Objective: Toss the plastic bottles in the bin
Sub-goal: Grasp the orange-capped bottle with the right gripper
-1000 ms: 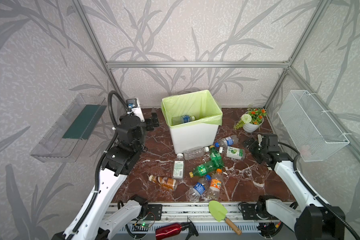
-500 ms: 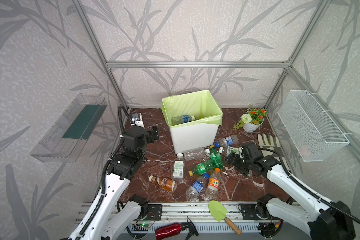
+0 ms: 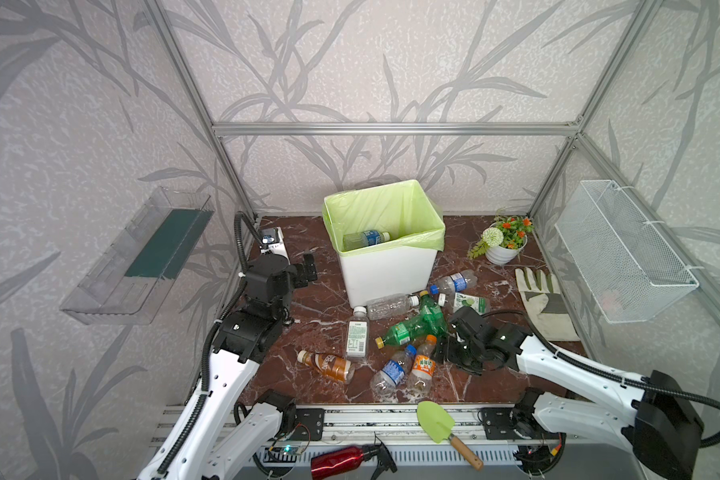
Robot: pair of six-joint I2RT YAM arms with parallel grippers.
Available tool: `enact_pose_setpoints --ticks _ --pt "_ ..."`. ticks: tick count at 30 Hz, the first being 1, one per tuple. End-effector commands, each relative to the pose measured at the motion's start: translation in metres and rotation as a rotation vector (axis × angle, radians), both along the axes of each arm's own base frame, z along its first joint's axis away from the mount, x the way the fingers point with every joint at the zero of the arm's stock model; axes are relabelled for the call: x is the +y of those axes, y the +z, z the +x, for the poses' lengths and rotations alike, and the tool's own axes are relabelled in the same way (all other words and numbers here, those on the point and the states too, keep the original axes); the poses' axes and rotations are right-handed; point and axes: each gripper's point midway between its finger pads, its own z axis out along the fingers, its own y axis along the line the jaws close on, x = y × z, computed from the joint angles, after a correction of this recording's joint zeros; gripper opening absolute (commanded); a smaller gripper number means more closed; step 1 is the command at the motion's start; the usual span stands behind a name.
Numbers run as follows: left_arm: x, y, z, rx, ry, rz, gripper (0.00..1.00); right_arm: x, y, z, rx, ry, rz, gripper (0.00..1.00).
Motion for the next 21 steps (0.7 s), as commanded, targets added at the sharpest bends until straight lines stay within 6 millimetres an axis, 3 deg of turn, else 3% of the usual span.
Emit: enact_pose_setpoints --ticks 1,14,18,21 --pt "0.001 -0.003 -0.007 -0.002 -0.007 -0.008 0.99 0.018 0.013 0.009 -0.055 0.030 0.030 0.87" --pt "0.002 -0.033 -0.020 0.036 -0.009 -0.052 0.99 0.045 0.009 0.017 -0.081 0.058 0.062 0.91" --pt "0.005 -0.034 -0.025 0.028 0.003 -0.058 0.99 0.050 -0.003 0.014 -0.041 0.088 0.025 0.88" --pt "0.006 -0.035 -0.028 0.028 0.005 -0.065 0.99 0.053 -0.012 0.014 -0.023 0.100 0.011 0.79"
